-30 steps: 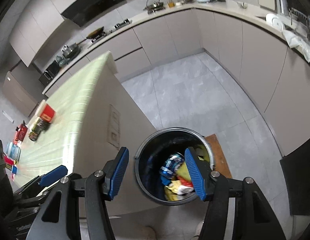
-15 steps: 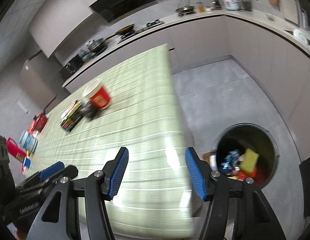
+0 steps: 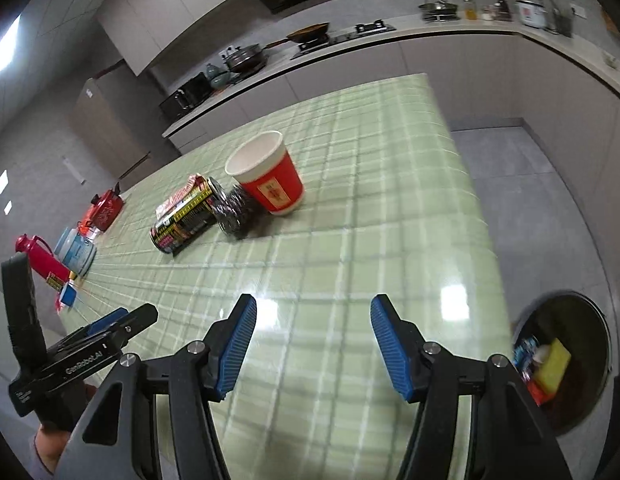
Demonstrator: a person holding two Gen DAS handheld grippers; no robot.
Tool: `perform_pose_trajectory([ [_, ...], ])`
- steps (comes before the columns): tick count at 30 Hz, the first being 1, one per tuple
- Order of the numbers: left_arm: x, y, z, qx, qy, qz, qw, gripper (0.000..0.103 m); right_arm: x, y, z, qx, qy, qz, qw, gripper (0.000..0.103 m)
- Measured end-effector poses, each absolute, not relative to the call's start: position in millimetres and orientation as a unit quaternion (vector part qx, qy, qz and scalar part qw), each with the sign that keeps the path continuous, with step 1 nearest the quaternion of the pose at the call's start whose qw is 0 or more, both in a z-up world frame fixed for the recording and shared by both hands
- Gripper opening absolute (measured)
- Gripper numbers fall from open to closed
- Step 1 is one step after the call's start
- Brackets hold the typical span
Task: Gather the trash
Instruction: 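Move both tools back to the island toward the paper cup, then grasp the red-white paper cup with the right tool and lift it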
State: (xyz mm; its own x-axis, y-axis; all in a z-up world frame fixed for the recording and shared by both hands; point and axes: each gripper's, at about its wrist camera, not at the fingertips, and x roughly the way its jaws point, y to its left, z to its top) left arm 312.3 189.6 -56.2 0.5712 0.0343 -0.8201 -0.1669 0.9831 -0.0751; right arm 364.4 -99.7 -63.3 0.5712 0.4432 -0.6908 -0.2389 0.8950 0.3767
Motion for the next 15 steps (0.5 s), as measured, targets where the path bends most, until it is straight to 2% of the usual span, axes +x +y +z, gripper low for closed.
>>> perform_pose_trajectory([
  [6, 327.4, 218.4, -57.9, -0.094, 0.464, 0.067, 0.879, 0.077, 396.0, -74.5, -64.9, 0.115, 0.425, 0.204, 0.874, 0.063],
  [15, 366.6, 212.9, -66.6, -0.058, 0.481, -0.028, 0.874, 0.077, 424.7, -26.8, -77.3, 0.132, 0.436, 0.172, 0.873, 0.065],
])
